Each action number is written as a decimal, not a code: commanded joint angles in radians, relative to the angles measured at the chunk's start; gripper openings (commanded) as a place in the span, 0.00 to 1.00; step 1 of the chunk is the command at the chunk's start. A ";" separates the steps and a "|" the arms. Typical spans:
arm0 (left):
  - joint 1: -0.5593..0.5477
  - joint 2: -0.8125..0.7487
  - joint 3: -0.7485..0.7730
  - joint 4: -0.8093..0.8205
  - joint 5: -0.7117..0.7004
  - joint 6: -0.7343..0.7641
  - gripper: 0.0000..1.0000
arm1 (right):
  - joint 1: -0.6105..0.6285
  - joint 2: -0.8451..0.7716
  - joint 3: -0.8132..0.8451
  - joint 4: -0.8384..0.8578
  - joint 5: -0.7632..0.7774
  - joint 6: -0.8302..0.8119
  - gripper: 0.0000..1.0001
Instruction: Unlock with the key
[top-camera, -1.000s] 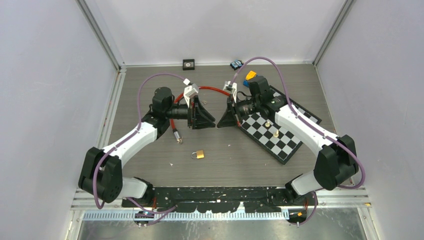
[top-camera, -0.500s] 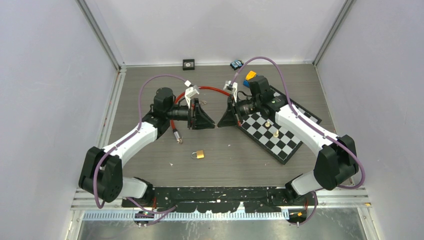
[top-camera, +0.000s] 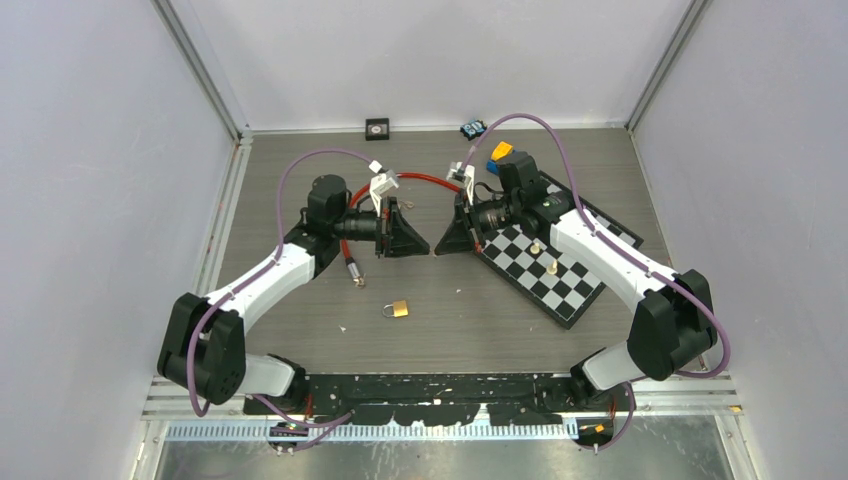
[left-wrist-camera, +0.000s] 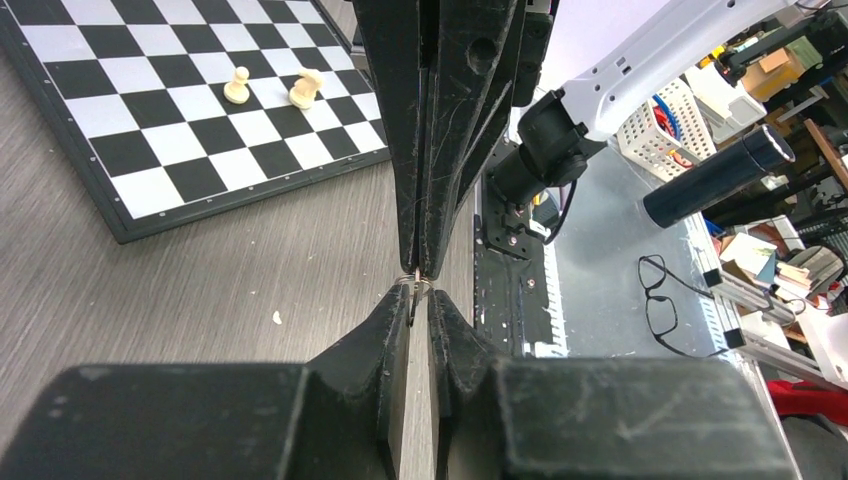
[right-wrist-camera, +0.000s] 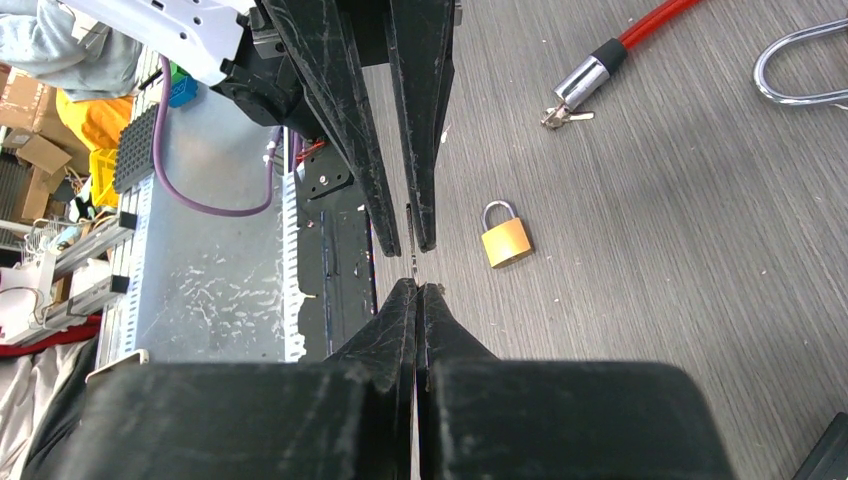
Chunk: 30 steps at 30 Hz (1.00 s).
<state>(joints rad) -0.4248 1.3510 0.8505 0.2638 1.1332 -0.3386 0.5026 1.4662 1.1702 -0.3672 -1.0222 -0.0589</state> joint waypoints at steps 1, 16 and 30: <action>0.004 0.001 0.045 0.005 0.000 -0.005 0.12 | -0.002 -0.018 0.000 0.016 0.002 -0.022 0.01; 0.004 0.000 0.032 0.018 0.001 0.000 0.00 | -0.004 -0.024 0.011 0.011 0.016 -0.020 0.07; 0.004 -0.014 -0.027 0.144 -0.002 -0.039 0.00 | -0.022 -0.031 0.000 0.079 -0.010 0.057 0.53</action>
<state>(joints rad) -0.4248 1.3560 0.8257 0.3462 1.1259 -0.3672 0.4805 1.4639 1.1656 -0.3443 -1.0077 -0.0246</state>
